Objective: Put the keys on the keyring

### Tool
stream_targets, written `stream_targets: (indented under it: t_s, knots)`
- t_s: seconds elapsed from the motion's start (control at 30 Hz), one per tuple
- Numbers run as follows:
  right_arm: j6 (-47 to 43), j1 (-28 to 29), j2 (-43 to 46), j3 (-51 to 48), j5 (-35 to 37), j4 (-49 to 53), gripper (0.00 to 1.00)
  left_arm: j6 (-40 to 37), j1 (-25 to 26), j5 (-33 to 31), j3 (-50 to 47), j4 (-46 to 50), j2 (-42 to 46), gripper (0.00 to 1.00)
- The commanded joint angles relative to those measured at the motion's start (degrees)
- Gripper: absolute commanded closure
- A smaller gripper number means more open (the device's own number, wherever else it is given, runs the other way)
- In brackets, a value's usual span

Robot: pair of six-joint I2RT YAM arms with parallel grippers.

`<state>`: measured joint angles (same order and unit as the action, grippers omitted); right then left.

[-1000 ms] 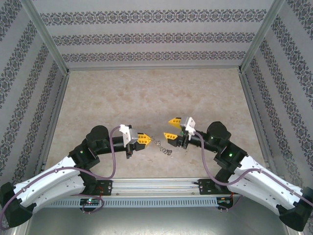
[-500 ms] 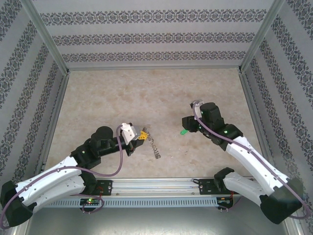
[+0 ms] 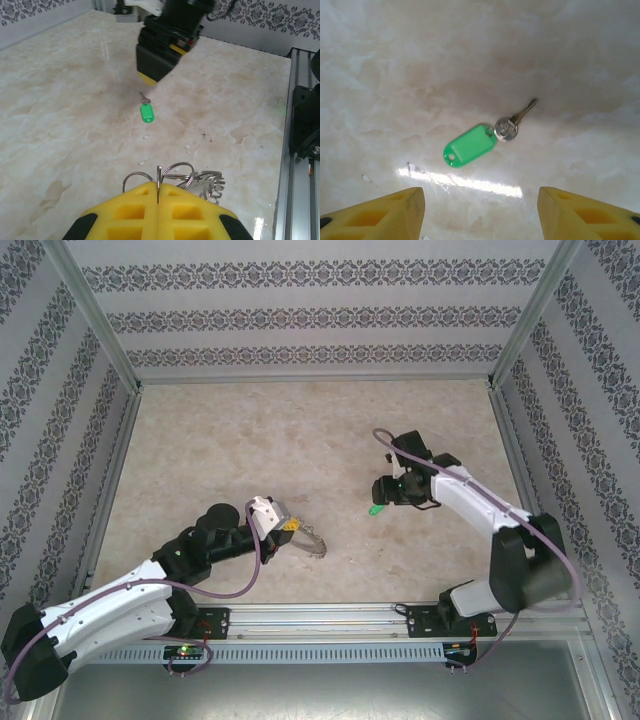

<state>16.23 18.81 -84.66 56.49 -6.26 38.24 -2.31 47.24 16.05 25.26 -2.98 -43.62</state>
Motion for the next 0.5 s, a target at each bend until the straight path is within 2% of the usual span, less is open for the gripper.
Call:
stream_targets:
  t_s: [0.0,0.1,0.3,0.47]
  knots:
    - [-7.0,-0.9,-4.7,5.9,0.8,6.3,0.41,1.3,-0.3,1.6,0.3,-4.9,1.5,1.0]
    - [-9.1,-0.9,-10.2,9.4,0.4,9.1,0.46,1.1,-0.3,1.7,0.3,-4.7,1.9,1.0]
    - [-9.2,-0.2,-15.1,9.7,4.4,8.2,0.46,0.7,-0.3,1.1,0.1,-4.9,2.3,1.0]
    - [-9.0,0.2,-17.5,9.9,4.8,7.5,0.48,0.4,-0.4,1.3,0.0,-5.3,1.9,1.0]
